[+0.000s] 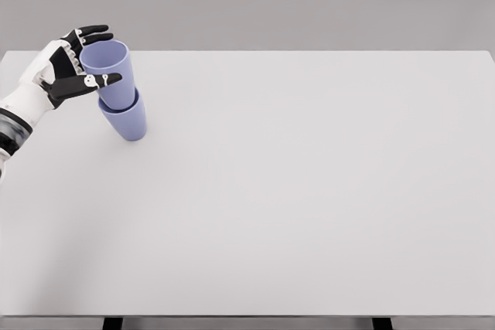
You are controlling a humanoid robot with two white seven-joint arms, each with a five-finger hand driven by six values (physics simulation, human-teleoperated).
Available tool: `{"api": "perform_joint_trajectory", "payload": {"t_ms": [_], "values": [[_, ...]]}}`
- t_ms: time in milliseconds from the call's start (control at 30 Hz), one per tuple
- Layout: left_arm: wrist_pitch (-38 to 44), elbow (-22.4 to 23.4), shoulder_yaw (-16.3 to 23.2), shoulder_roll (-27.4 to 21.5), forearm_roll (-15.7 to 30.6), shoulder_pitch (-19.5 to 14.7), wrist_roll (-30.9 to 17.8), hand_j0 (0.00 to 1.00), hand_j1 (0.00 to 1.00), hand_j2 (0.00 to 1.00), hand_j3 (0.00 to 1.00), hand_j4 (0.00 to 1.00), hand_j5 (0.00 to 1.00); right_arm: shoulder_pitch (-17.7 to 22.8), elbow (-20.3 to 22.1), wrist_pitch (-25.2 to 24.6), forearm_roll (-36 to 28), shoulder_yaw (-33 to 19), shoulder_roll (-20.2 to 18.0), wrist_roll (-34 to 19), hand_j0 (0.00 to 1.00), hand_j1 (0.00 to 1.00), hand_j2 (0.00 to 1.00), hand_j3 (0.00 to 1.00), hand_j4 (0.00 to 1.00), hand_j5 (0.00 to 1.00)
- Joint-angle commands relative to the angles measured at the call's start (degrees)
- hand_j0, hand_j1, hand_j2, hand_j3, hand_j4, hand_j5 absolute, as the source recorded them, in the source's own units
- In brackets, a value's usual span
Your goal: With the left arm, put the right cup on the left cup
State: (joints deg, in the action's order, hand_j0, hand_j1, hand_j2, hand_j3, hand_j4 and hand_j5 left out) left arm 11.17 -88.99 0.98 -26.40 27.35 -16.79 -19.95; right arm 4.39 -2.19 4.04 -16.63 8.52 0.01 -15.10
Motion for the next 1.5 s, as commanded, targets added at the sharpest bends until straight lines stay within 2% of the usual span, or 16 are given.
{"api": "perform_joint_trajectory", "payload": {"t_ms": [0,333,600,867,900,1033,1100,1467], "values": [[0.0,0.0,0.0,0.0,0.2,0.0,0.0,0.76,0.76,0.76,0.76,0.76,0.76,0.0,0.0,0.0,0.0,0.0,0.0,0.0,1.0,1.0,1.0,1.0,1.0,1.0],[0.0,-0.1,0.2,0.2,0.2,0.1,0.0,0.78,0.78,0.78,0.78,0.78,0.78,0.0,0.0,0.0,0.0,0.0,0.0,0.0,1.0,1.0,1.0,1.0,1.0,1.0],[-0.1,-0.5,0.3,0.4,0.0,0.3,0.0,0.9,0.9,0.9,0.9,0.9,0.9,0.0,0.0,0.0,0.0,0.0,0.0,0.0,1.0,1.0,1.0,1.0,1.0,1.0],[-0.2,-0.7,0.3,0.4,0.0,0.6,0.0,0.91,0.91,0.91,0.91,0.91,0.91,0.0,0.0,0.0,0.0,0.0,0.0,0.0,1.0,1.0,1.0,1.0,1.0,1.0],[-0.1,-0.7,0.3,0.3,0.0,0.6,-0.1,0.94,0.94,0.94,0.94,0.94,0.94,0.0,0.0,0.0,0.0,0.0,0.0,0.0,1.0,1.0,1.0,1.0,1.0,1.0],[-0.2,-1.4,0.3,0.2,0.1,0.6,-0.1,0.94,0.94,0.94,0.94,0.94,0.94,0.0,0.0,0.0,0.0,0.0,0.0,0.0,1.0,1.0,1.0,1.0,1.0,1.0],[-0.1,-1.6,0.3,0.2,0.1,0.6,0.0,1.0,1.0,1.0,1.0,1.0,1.0,0.0,0.0,0.0,0.0,0.0,0.0,0.0,1.0,1.0,1.0,1.0,1.0,1.0],[-0.1,-2.7,-0.6,-0.1,0.2,0.3,0.0,1.0,1.0,1.0,1.0,1.0,1.0,0.0,0.0,0.0,0.0,0.0,0.0,0.0,1.0,1.0,1.0,1.0,1.0,1.0]]}}
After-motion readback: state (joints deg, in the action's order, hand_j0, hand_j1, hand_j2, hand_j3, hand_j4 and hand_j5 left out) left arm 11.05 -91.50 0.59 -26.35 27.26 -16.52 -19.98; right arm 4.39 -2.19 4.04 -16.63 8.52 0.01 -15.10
